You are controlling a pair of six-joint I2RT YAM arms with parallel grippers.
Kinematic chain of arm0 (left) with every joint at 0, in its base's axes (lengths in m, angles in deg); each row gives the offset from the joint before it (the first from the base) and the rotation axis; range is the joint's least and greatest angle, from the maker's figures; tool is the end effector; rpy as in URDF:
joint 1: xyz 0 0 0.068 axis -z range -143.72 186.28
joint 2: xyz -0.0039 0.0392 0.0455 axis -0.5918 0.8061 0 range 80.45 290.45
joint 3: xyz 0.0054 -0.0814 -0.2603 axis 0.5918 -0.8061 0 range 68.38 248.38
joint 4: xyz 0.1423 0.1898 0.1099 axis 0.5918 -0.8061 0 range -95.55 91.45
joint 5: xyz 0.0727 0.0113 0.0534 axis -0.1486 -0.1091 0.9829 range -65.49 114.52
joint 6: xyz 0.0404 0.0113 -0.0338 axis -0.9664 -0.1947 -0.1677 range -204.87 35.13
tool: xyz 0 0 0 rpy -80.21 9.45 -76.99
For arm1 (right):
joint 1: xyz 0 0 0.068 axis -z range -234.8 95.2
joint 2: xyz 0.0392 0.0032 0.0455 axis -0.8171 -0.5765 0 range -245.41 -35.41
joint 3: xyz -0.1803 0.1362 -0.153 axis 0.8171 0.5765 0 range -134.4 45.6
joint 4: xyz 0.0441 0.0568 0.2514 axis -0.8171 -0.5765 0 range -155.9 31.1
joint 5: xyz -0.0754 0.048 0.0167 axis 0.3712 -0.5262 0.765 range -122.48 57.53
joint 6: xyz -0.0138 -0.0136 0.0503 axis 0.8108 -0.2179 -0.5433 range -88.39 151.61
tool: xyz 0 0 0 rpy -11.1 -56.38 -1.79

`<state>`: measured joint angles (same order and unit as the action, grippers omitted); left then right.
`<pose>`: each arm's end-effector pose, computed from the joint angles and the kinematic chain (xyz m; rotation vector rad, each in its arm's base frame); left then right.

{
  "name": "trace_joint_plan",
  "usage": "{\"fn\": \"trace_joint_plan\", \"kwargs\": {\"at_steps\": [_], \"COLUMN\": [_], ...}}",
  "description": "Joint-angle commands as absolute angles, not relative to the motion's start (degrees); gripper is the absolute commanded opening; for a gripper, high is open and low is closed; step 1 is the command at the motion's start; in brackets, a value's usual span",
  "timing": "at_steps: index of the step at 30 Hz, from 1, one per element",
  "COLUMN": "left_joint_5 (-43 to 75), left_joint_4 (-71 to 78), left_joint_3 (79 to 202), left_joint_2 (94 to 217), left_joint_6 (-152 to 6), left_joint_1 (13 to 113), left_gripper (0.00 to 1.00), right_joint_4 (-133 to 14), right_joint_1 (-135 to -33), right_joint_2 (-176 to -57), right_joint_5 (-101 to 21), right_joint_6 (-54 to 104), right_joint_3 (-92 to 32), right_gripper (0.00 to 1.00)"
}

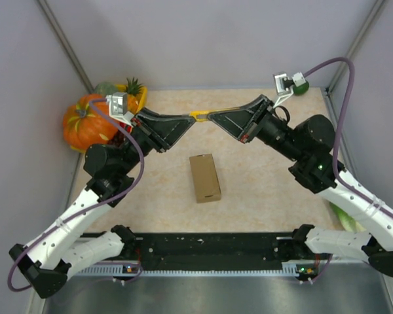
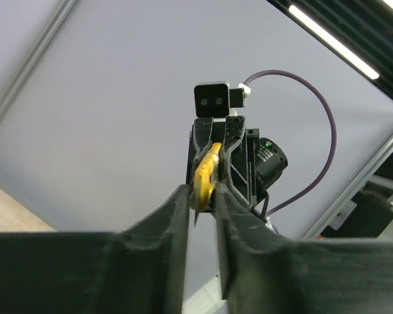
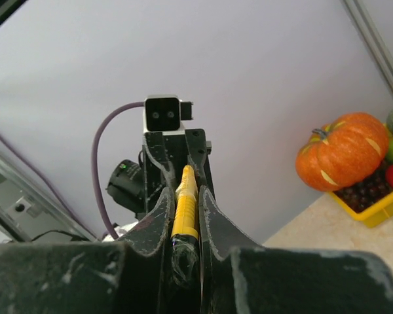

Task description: Unpack the express box

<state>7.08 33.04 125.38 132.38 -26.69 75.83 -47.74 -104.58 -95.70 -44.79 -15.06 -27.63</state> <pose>0.1340 -0.1246 0.4672 0.1478 1.0976 -1.6950 0.1323 0.1681 0.5006 -0.2519 1.2945 1.5903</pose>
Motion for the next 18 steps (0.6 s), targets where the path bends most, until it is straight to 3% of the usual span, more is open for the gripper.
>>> {"fn": "trace_joint_plan", "kwargs": {"at_steps": [1, 3, 7, 14, 18], "left_joint_5": [9.48, 11.06, 13.96, 19.94, 21.26], "left_joint_4": [28.36, 24.94, 10.99, -16.25, -22.01], "left_joint_3": [124.81, 125.16, 127.61, 132.02, 128.77], "left_joint_2": [129.24, 128.18, 126.43, 131.16, 134.41], "left_joint_6": [-30.89, -33.43, -37.49, -40.92, -40.83], "left_joint_1": [76.01, 75.92, 75.84, 75.75, 75.66], "left_gripper": [0.45, 0.67, 0.82, 0.87, 0.88], "right_joint_4": [-53.44, -56.86, -63.37, -71.73, -72.53], "right_joint_1": [-104.98, -104.98, -104.98, -104.98, -105.77], "right_joint_2": [-93.51, -92.37, -89.47, -85.77, -87.08], "right_joint_5": [-39.17, -36.19, -30.65, -20.7, -16.06], "right_joint_6": [-12.34, -10.24, -5.49, 2.78, 6.11], "right_joint_3": [-29.38, -28.5, -26.65, -20.68, -17.34], "right_gripper": [0.0, 0.0, 0.0, 0.0, 0.0]}}
